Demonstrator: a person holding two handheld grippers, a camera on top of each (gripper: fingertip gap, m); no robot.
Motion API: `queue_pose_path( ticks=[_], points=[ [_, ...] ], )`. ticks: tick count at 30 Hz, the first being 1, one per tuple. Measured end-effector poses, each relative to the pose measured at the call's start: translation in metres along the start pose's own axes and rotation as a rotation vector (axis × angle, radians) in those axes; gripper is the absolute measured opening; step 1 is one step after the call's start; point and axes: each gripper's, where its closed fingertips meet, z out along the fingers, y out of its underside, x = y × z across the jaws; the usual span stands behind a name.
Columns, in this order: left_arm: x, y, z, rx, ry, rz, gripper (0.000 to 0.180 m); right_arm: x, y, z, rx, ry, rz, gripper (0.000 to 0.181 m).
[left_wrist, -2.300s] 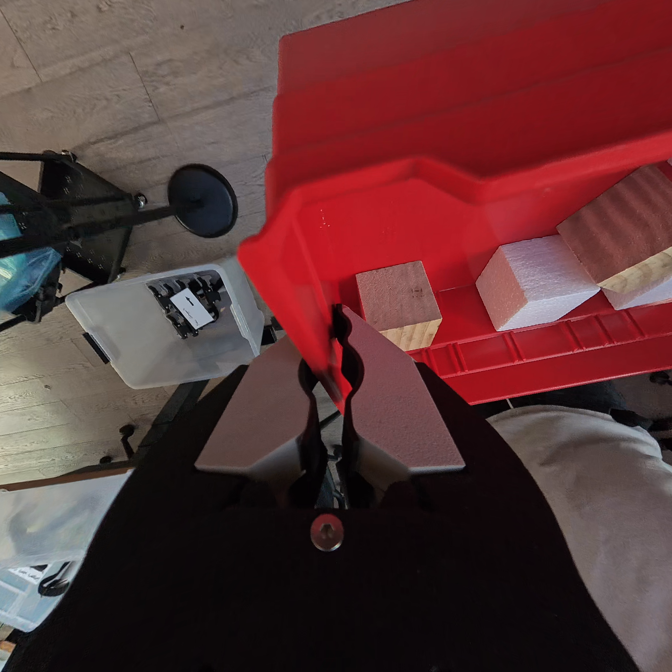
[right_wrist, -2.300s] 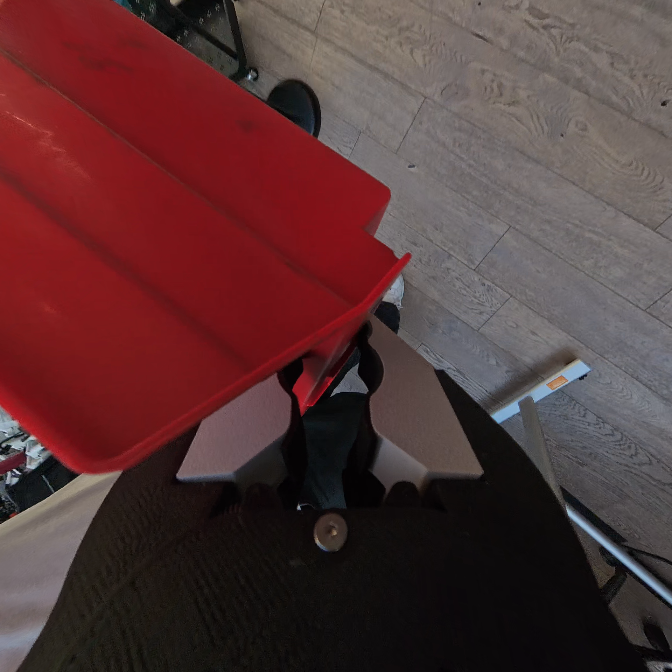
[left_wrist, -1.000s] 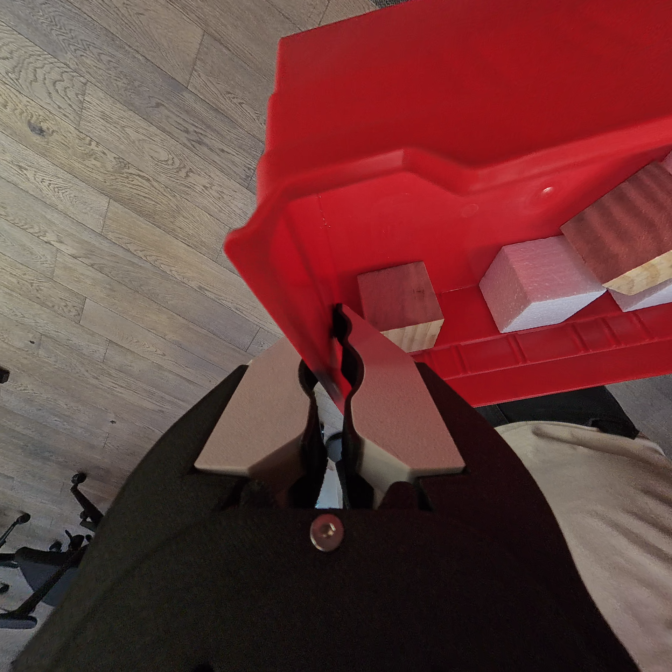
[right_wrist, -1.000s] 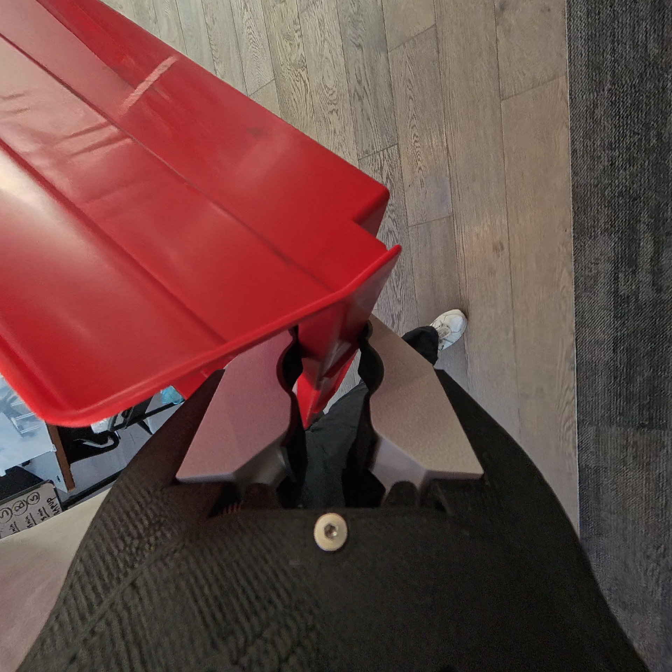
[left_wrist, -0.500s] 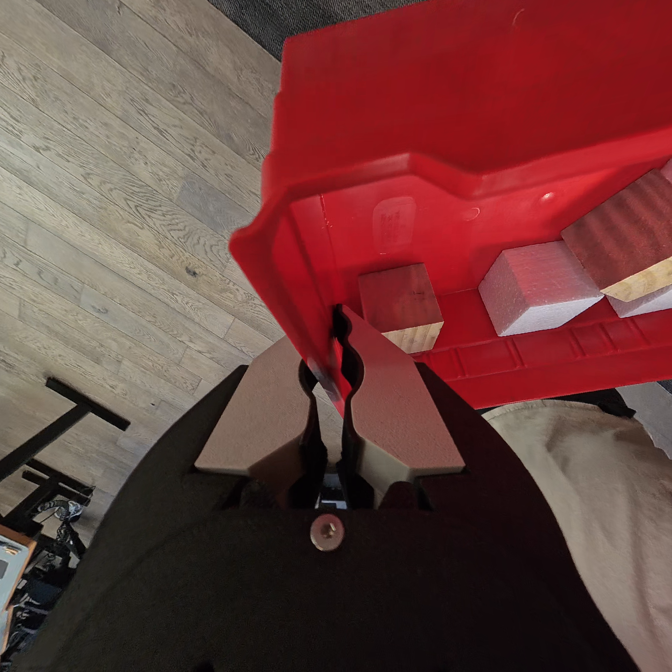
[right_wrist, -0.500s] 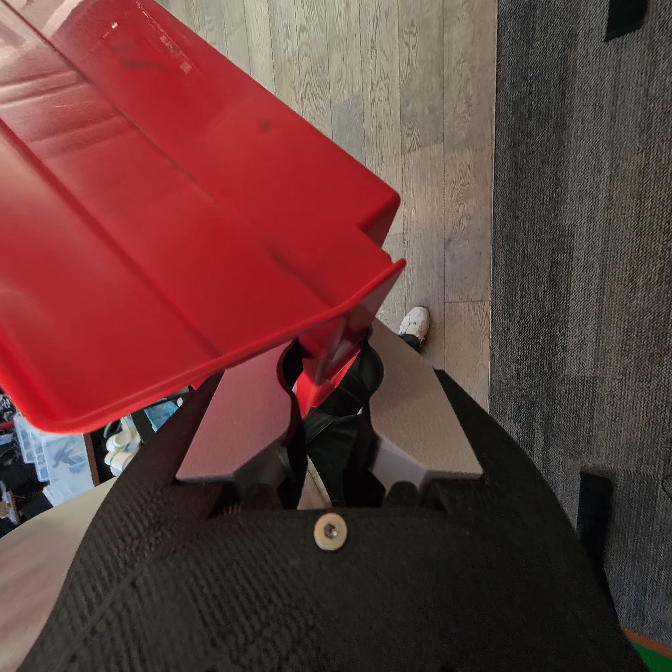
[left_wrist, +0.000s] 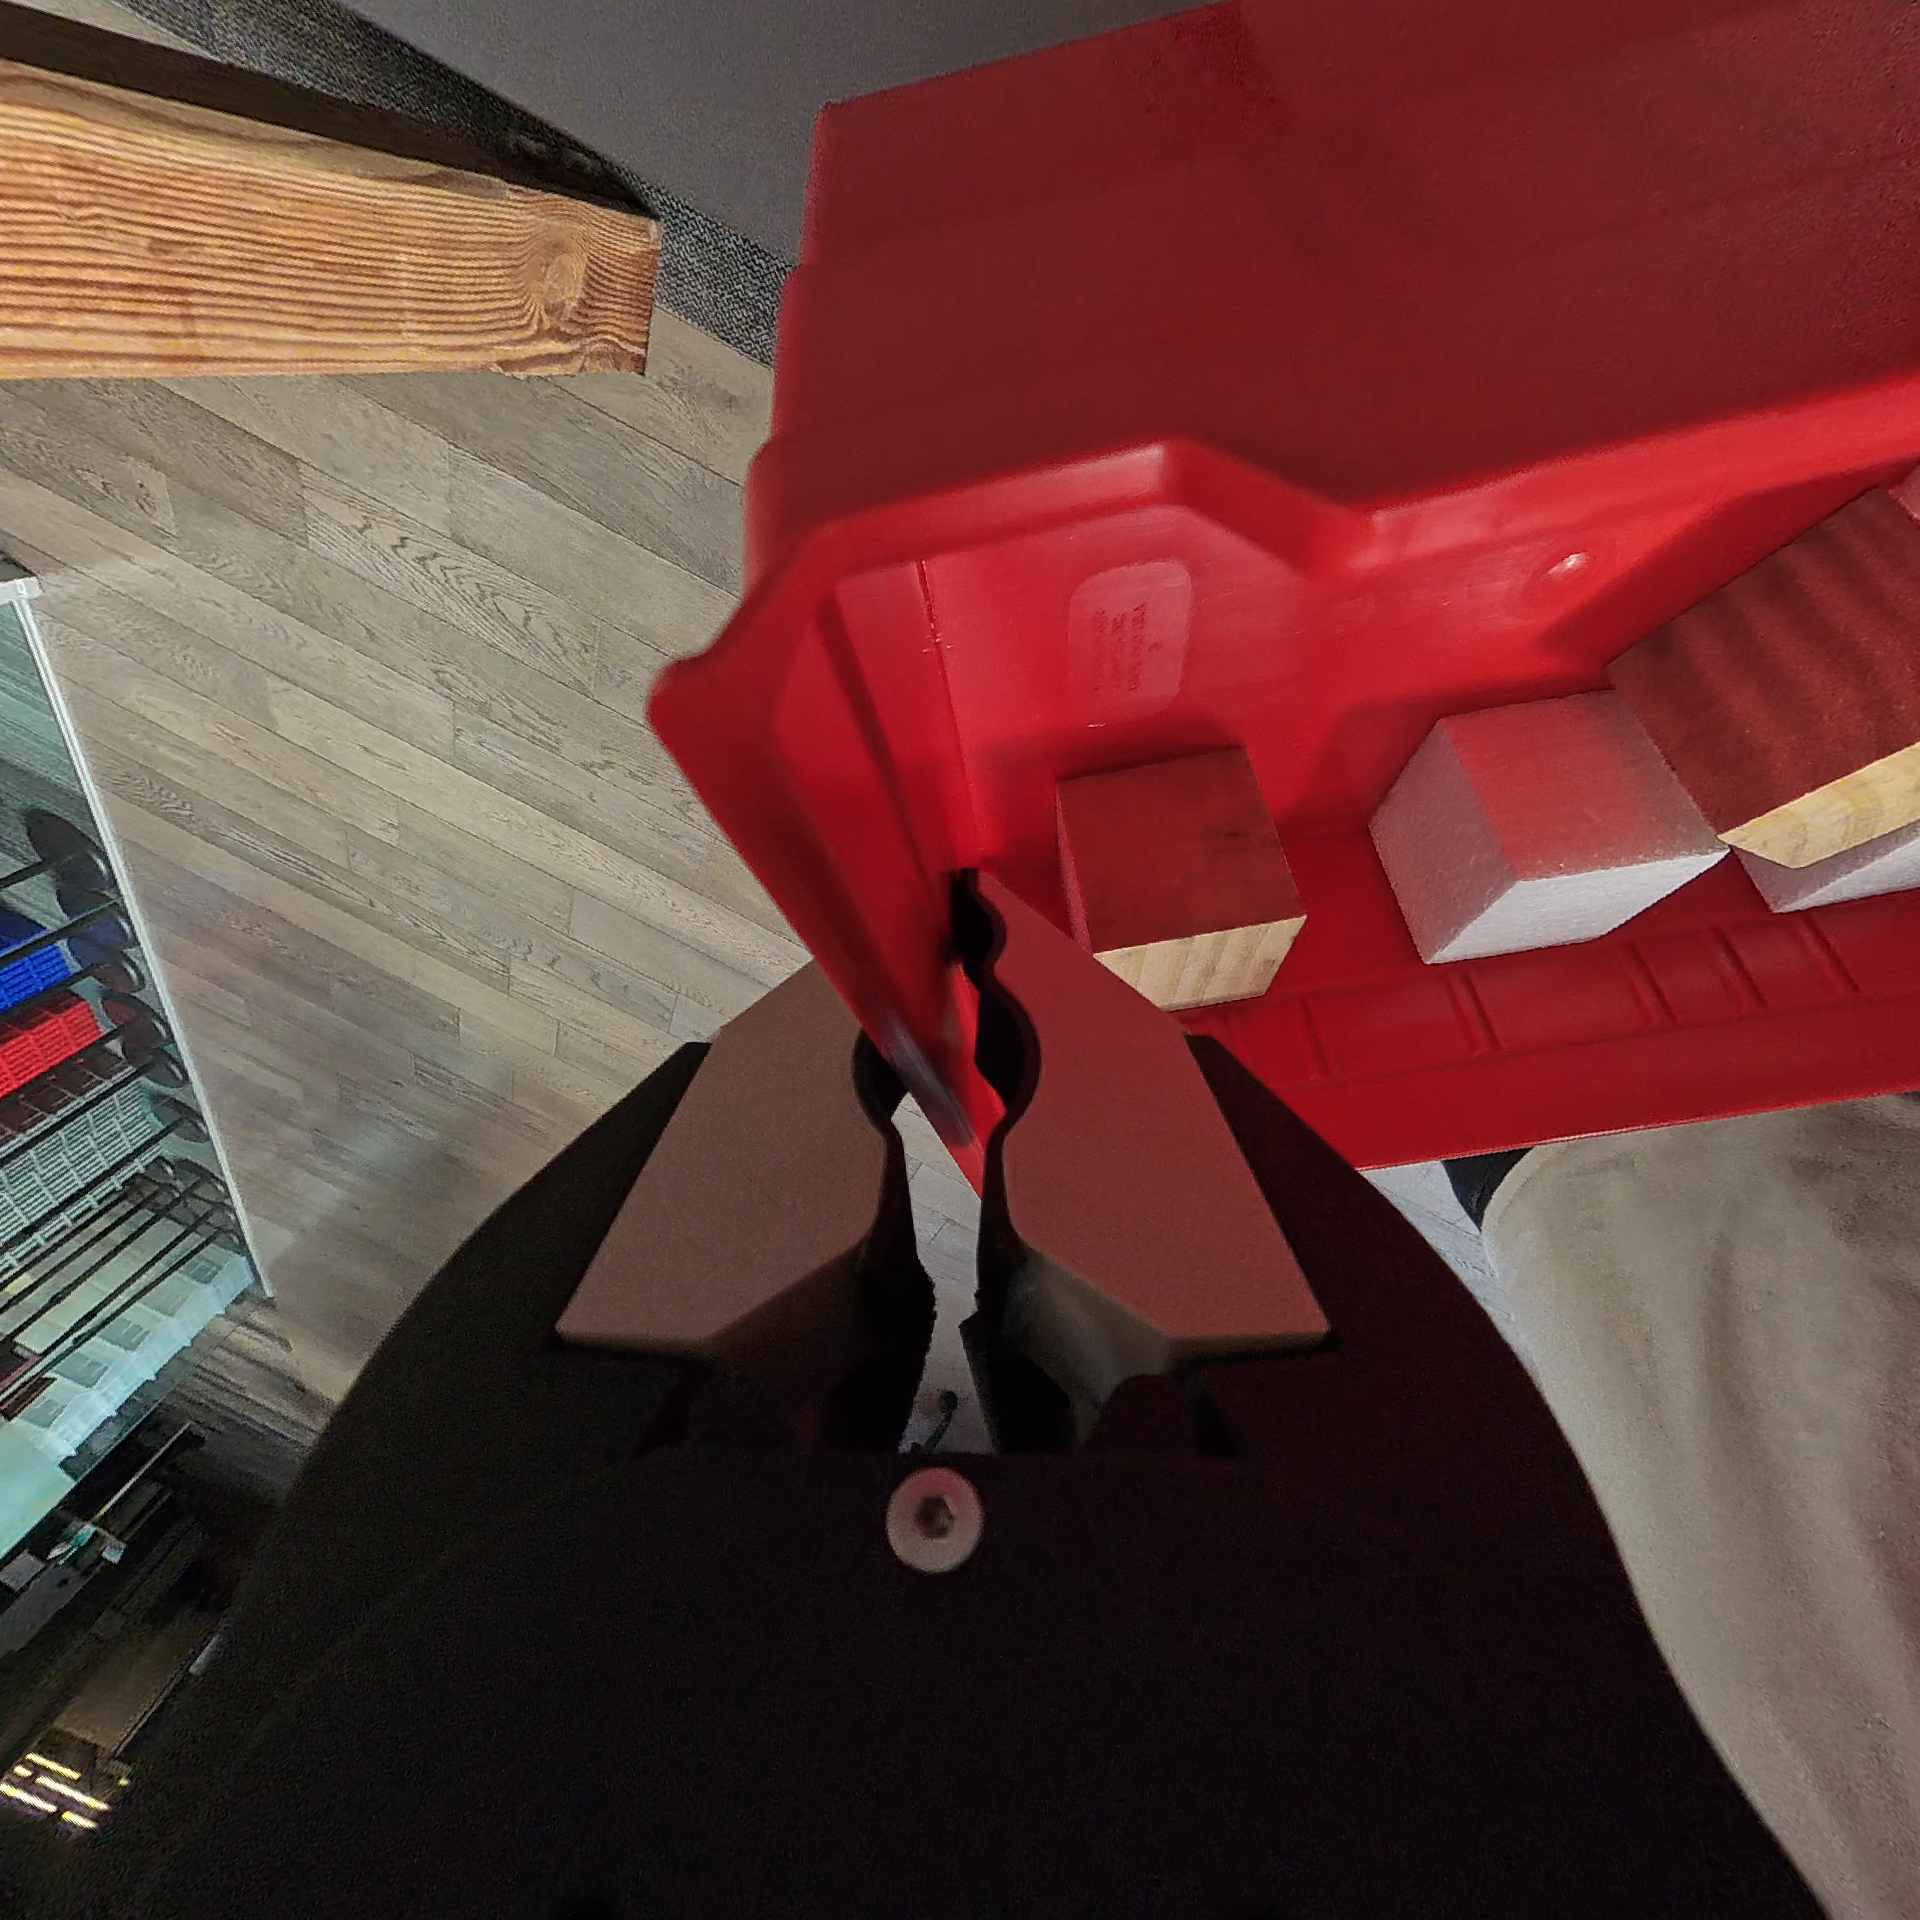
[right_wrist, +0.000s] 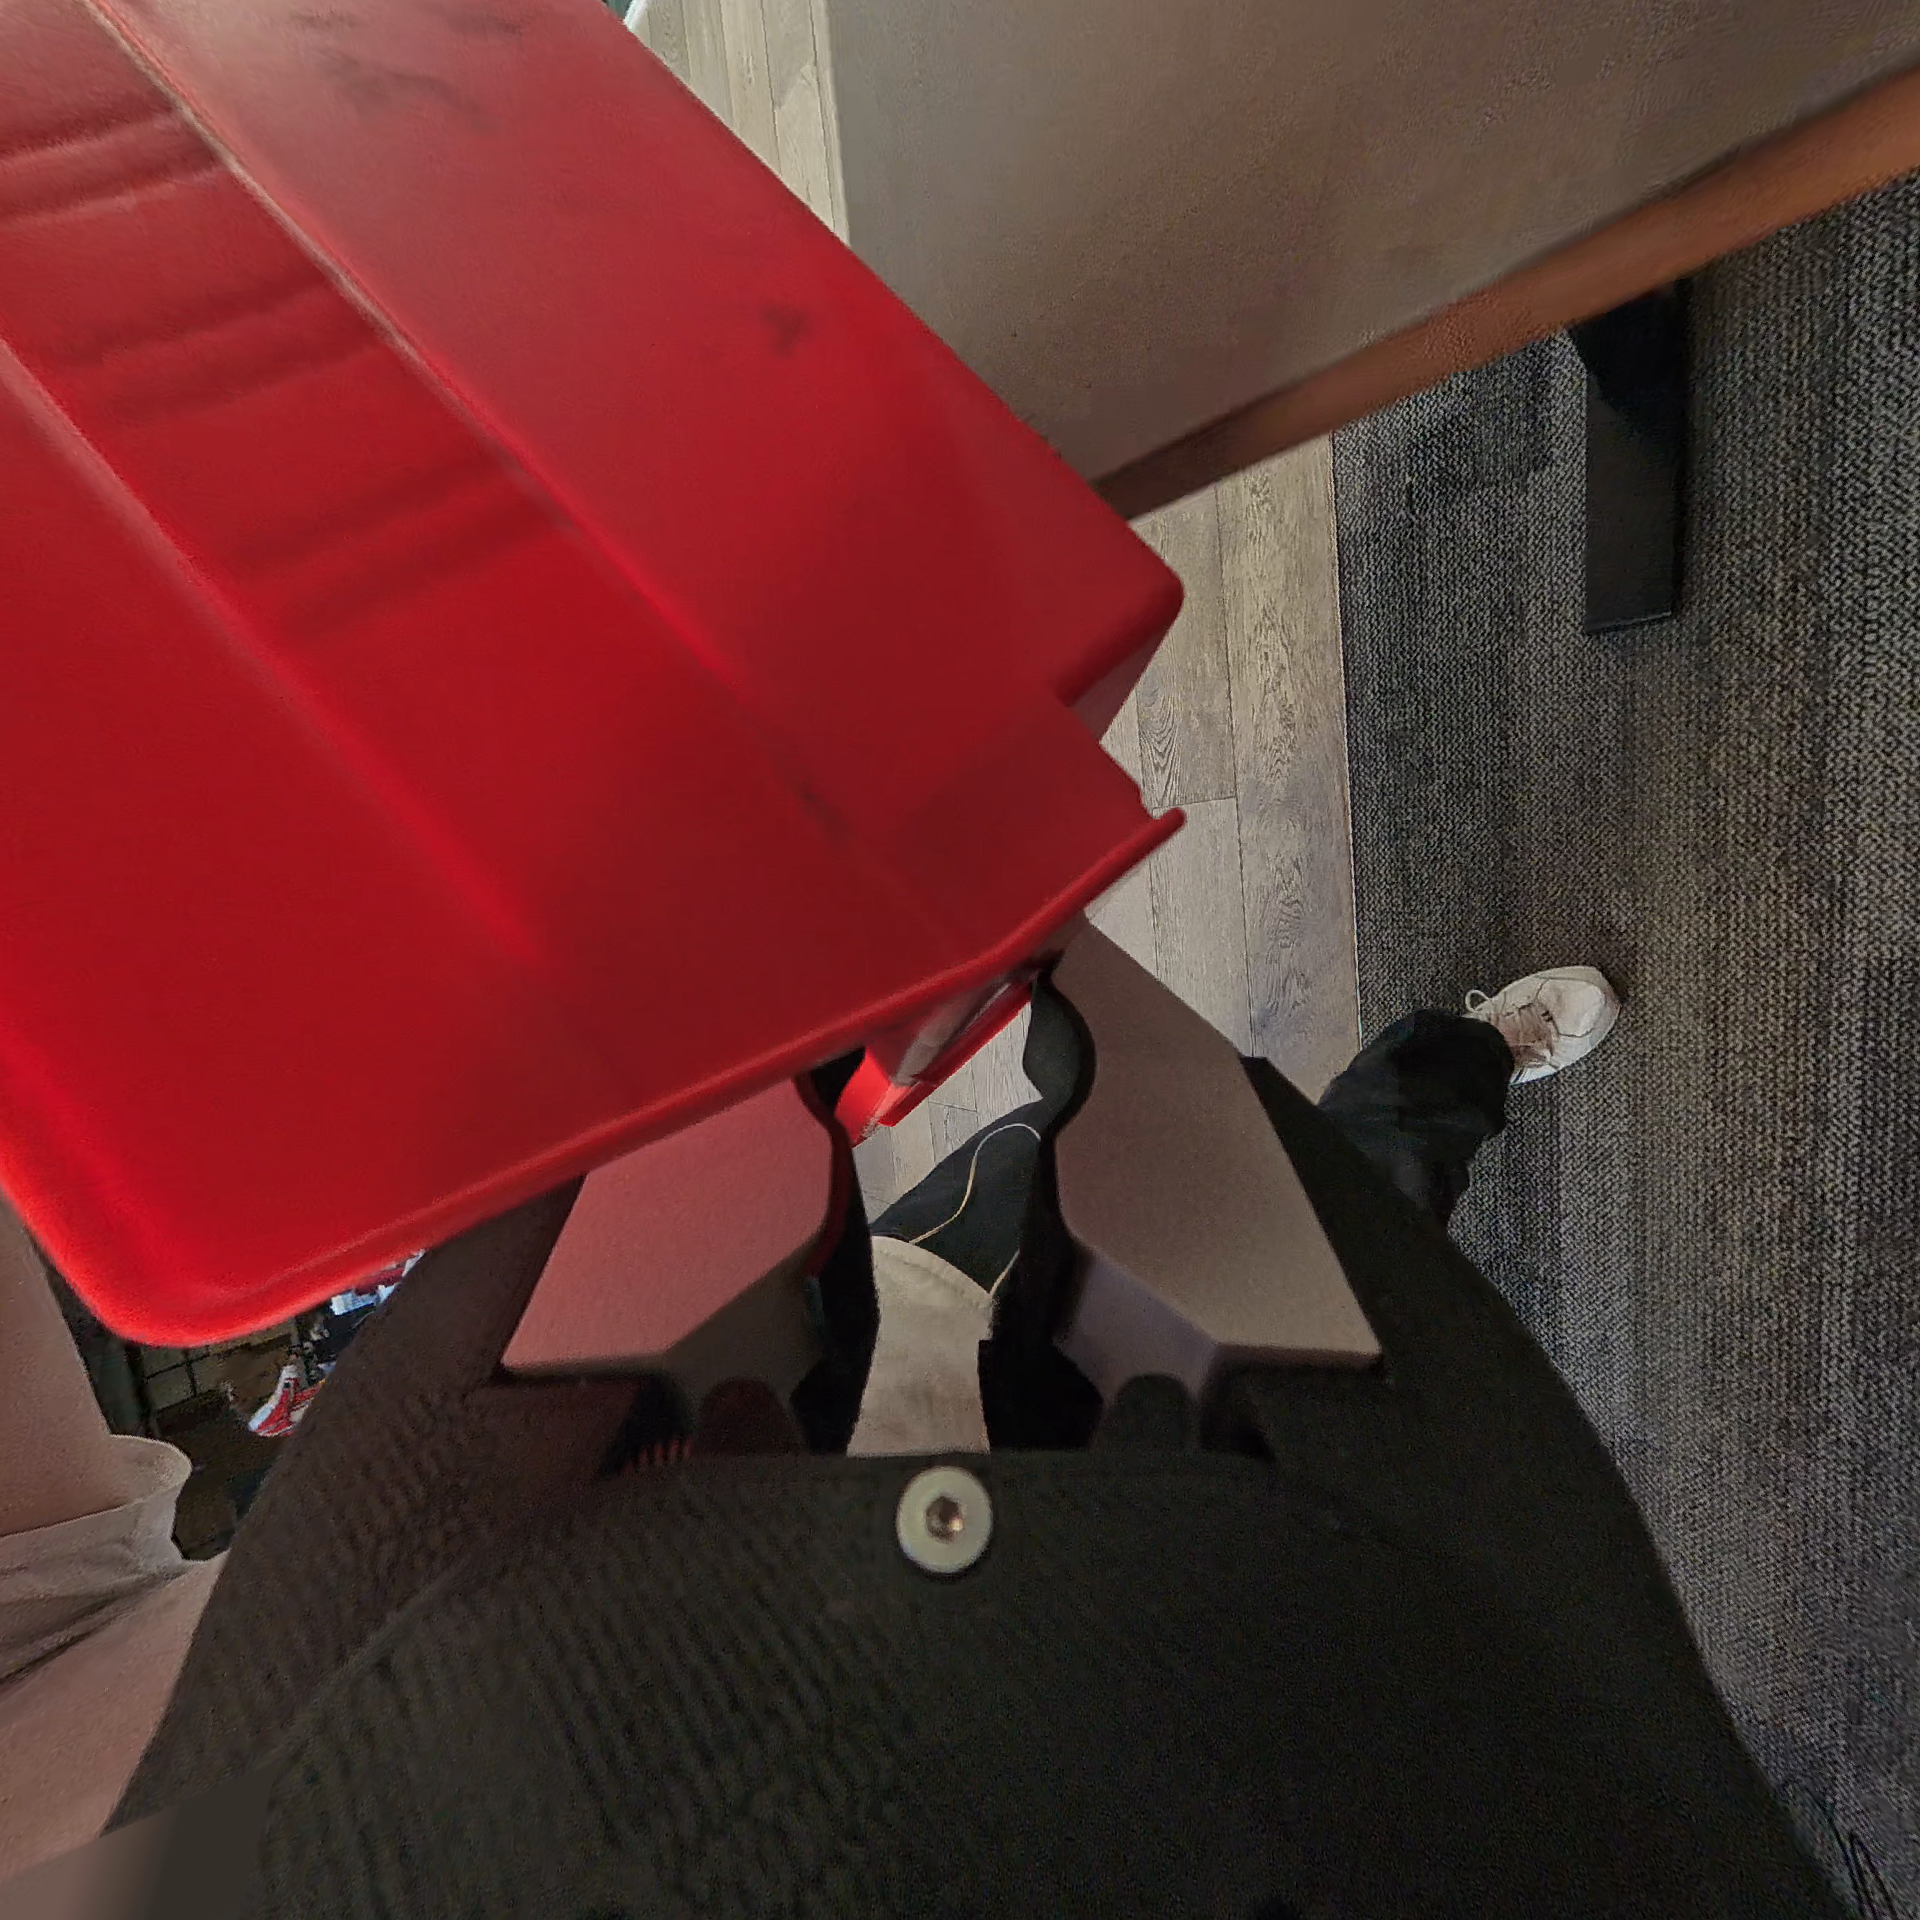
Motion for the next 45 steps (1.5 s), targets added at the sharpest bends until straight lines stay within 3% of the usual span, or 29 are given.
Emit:
queue_pose_path(
  ticks=[8,12,15,18,21,25,28,30,32,34,41,45],
  points=[
    [-0.092,-0.174,0.084,-0.206,0.098,0.130,0.000,0.072,-0.142,0.045,-0.096,-0.091,0.185,0.027],
    [-0.102,-0.229,0.125,-0.237,0.242,0.221,0.000,0.096,-0.176,0.040,-0.119,-0.081,0.135,0.034],
    [-0.096,-0.266,0.142,-0.198,0.324,0.301,0.001,0.115,-0.189,0.021,-0.102,-0.026,0.059,0.051],
    [-0.096,-0.304,0.142,-0.080,0.306,0.419,0.004,0.130,-0.200,-0.014,-0.107,0.074,-0.043,0.057],
    [-0.113,-0.342,0.127,0.108,0.197,0.442,0.028,0.129,-0.247,-0.060,-0.020,0.271,-0.325,0.057],
    [-0.148,-0.356,0.063,0.500,0.035,0.167,0.047,0.127,-0.386,-0.102,0.247,0.803,-0.899,0.093],
    [-0.153,-0.315,-0.009,0.884,0.037,-0.294,0.069,0.100,-0.425,-0.066,0.300,0.755,-1.095,0.098],
    [-0.143,-0.265,-0.025,1.026,0.011,-0.640,0.091,0.091,-0.423,-0.038,0.284,0.661,-1.135,0.100],
    [-0.121,-0.222,-0.008,1.010,-0.077,-0.892,0.107,0.087,-0.416,-0.017,0.249,0.585,-1.162,0.101],
    [-0.099,-0.195,0.016,0.900,-0.198,-1.019,0.107,0.084,-0.410,-0.003,0.208,0.548,-1.203,0.102],
    [-0.057,-0.181,0.032,0.575,-0.394,-1.075,0.099,0.069,-0.391,0.024,0.117,0.402,-1.298,0.102],
    [-0.036,-0.175,0.038,0.477,-0.310,-1.171,0.091,0.083,-0.380,0.047,-0.106,0.242,-1.080,0.099]
  ],
)
